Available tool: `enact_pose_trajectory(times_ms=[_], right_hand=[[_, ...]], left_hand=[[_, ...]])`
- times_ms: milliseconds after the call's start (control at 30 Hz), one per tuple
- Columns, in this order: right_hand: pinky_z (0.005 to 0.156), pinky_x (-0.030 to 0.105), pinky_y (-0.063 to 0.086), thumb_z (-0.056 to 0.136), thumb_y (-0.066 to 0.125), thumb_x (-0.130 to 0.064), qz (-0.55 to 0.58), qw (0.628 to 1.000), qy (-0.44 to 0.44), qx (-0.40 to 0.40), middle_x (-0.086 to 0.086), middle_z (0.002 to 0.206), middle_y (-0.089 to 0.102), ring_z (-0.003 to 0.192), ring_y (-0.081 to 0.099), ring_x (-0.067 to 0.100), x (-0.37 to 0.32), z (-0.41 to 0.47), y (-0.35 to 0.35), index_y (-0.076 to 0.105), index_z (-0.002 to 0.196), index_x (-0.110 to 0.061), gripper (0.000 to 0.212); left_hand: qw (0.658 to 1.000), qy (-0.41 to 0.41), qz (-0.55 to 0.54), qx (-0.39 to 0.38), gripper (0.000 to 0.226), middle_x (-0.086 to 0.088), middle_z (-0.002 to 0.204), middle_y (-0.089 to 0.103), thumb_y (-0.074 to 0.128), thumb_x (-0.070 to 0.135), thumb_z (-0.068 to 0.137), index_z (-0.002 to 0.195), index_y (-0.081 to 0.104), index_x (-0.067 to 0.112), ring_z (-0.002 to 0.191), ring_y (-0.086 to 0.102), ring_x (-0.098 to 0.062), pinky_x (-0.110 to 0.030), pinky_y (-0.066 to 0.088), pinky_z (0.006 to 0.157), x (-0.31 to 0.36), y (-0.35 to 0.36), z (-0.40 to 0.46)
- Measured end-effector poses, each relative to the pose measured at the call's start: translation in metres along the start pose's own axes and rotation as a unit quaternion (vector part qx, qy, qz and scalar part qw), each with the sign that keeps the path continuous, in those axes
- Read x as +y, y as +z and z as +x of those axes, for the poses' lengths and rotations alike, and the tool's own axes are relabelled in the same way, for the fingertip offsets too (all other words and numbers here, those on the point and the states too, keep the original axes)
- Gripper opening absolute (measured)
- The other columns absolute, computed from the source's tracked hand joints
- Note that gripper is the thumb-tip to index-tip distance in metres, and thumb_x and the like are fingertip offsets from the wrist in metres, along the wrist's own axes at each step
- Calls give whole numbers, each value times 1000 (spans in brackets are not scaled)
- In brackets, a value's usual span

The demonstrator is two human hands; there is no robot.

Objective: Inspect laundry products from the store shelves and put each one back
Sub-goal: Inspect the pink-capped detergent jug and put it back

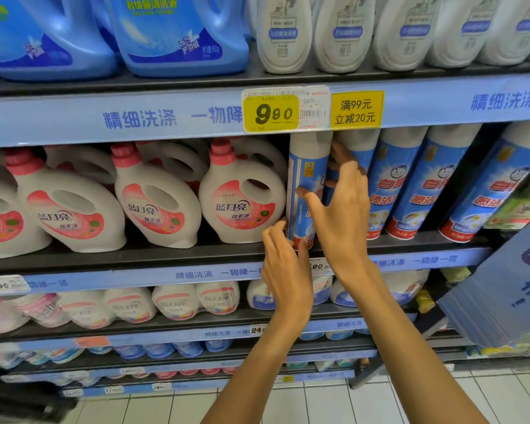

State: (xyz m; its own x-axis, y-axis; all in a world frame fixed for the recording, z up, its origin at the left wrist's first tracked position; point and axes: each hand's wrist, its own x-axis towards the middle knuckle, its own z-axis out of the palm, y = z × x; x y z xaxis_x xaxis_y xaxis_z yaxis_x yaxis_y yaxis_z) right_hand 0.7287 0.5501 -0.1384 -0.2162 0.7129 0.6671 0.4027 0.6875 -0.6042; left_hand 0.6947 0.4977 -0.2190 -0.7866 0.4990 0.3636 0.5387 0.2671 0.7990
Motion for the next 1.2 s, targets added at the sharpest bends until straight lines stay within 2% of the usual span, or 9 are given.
enact_pose_trajectory(times_ms=[167,300,467,567,633,733,900,1033,1200], right_hand=[[59,43,51,74,79,-8,-80,993,-52,73,28,85,60,78,59,43,0,-4,10,55,97,12,39],[58,45,52,73,79,-3,-94,989,-72,93,26,79,58,72,57,42,1,-3,14,55,92,11,34],[91,34,43,85,70,-12,-30,982,-153,105,30,108,56,106,46,31,-4,-13,16,52,115,8,41],[74,36,50,83,72,-11,-14,978,-205,24,25,95,60,89,57,35,-22,-15,28,57,106,7,33],[57,39,44,84,71,-18,-49,982,-165,-84,28,84,61,75,60,41,-37,-9,37,58,94,8,31],[62,36,30,98,51,-28,-117,959,-92,-242,28,96,65,88,60,45,-40,-6,53,58,96,5,34],[57,38,33,83,66,0,-129,967,-146,-165,30,85,63,76,61,48,-44,-14,52,58,92,6,13],[53,42,46,76,78,-16,-40,985,-133,-106,30,81,58,65,58,47,-44,-24,50,59,93,5,33],[71,44,43,91,62,-28,64,983,-80,-155,25,93,59,86,55,41,-31,-29,47,58,108,1,33]], left_hand=[[999,36,4,-10,43,-14,125,57,61,7,90,131,50,3,111,59,-28,-36,50,79,0,4,-5],[999,31,-17,-29,51,-11,145,45,58,6,92,140,42,4,132,46,-25,-30,37,104,-3,0,-12],[995,39,-87,-41,48,-7,137,50,58,0,90,136,47,8,119,55,-19,-33,49,94,-11,-13,-11],[995,21,-97,16,44,-7,127,53,58,-3,88,129,50,8,113,55,-19,-28,48,88,-21,-28,-6],[994,-3,-91,58,42,-7,123,53,57,-3,89,128,50,8,108,55,-17,-17,43,83,-29,-40,-1],[990,-41,-116,65,43,-4,124,53,56,-2,89,130,47,8,105,57,-14,-14,45,82,-42,-59,7],[975,-122,-186,14,49,4,125,50,54,2,93,139,40,11,97,56,13,-14,50,84,-60,-77,14],[964,-133,-230,-19,53,-7,144,44,51,-1,94,144,34,7,127,47,-13,-33,41,107,-57,-77,11],[952,-135,-273,-26,51,-9,146,43,51,2,95,143,35,6,133,43,-17,-11,42,97,-55,-78,4]])
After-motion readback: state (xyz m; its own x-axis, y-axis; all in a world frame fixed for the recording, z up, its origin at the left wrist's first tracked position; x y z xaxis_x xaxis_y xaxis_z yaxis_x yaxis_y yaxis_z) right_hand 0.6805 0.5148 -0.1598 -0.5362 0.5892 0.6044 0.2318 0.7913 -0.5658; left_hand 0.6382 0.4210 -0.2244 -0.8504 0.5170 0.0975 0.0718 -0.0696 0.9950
